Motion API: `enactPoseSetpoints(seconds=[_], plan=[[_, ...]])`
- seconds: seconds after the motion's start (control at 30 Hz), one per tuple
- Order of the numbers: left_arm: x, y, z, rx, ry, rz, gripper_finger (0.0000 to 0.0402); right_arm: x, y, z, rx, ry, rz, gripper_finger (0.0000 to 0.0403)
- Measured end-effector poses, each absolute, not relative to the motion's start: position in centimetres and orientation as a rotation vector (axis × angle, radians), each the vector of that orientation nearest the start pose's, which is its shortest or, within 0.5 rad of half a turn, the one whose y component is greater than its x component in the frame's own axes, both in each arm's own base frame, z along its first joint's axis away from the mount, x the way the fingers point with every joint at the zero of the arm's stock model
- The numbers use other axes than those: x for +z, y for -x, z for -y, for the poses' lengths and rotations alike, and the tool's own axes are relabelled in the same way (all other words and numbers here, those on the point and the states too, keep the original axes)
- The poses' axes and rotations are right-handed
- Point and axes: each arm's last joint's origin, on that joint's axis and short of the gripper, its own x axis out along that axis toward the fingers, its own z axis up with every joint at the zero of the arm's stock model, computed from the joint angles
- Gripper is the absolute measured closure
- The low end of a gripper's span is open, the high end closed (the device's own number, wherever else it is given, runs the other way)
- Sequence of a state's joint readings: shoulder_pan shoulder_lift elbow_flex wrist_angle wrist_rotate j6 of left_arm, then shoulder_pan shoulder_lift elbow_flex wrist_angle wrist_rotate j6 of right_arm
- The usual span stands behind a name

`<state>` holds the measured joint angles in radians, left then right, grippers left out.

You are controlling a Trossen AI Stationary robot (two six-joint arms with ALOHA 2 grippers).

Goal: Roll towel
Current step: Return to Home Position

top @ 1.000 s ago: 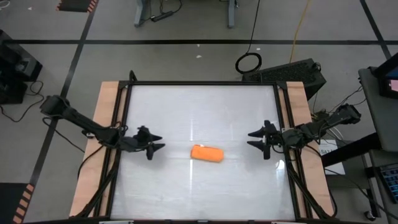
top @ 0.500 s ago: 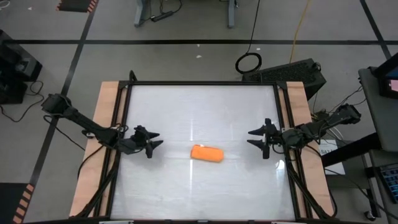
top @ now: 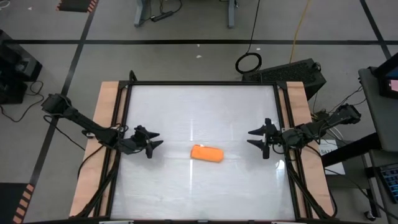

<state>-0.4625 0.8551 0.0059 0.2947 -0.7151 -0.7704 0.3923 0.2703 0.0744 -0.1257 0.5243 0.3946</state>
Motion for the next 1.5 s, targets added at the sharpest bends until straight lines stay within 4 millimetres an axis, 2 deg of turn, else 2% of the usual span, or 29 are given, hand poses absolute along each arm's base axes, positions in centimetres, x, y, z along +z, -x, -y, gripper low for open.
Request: enactPoseSetpoints(seconds=[0.33,0.57,1.5], plan=[[11.13,-12.47,4.11,0.4,0.448,-0.337,0.0162,15.59,-10.31,-2.7,-0.186,-0.255,-0.257,0.0205],[11.12,-12.47,4.1,0.4,0.448,-0.338,0.0162,15.59,-10.32,-2.7,-0.203,-0.388,-0.245,0.0204],[11.1,-12.45,4.1,0.4,0.448,-0.339,0.0162,15.59,-10.32,-2.71,-0.202,-0.384,-0.246,0.0204]])
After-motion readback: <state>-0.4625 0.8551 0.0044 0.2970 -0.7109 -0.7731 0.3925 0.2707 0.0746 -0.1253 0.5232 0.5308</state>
